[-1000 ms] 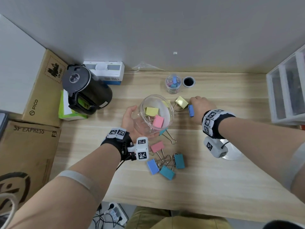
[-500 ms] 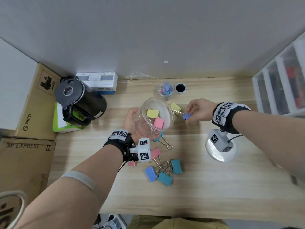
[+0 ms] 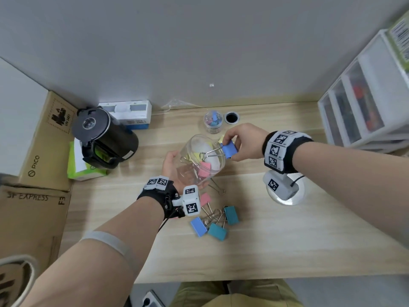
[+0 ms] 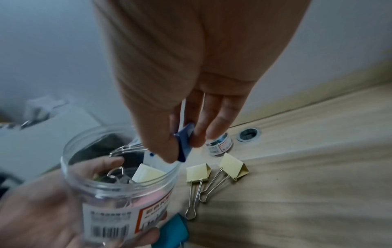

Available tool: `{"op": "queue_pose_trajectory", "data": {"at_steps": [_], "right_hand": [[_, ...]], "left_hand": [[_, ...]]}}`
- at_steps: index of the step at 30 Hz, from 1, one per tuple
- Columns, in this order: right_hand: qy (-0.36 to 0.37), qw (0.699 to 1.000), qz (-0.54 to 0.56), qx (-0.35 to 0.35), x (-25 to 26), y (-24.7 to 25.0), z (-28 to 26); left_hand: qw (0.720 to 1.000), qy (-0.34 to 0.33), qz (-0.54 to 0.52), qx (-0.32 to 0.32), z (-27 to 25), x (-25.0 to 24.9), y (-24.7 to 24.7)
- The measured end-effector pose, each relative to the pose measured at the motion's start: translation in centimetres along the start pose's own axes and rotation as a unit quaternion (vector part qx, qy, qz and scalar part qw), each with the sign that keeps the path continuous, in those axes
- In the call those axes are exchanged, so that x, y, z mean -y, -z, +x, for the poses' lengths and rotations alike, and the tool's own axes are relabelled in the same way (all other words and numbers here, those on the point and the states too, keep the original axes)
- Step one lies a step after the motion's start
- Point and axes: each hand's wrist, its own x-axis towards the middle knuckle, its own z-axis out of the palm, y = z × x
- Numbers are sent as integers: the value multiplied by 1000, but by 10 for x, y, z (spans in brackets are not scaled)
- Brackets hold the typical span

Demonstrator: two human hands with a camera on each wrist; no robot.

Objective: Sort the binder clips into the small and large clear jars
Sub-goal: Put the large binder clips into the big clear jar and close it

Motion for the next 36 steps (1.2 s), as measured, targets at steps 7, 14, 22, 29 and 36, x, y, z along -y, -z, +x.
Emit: {"op": "queue_pose_trajectory", "data": {"at_steps": [7, 14, 22, 29, 36], "right_hand": [[108, 973, -192, 61, 40, -18, 1], [74, 983, -155, 67, 56, -45, -4], [50, 992, -27, 113, 62, -51, -15], [-2, 991, -30, 128, 63, -58, -11], [5, 991, -60, 120, 65, -56, -5]], "left_hand": [[998, 15, 50, 17, -11, 15, -1], [999, -16, 37, 34, -19, 21, -2], [998, -15, 18, 51, -26, 30, -3], [998, -5, 26, 58, -26, 36, -2], [997, -7, 19, 70, -30, 32, -5]]}}
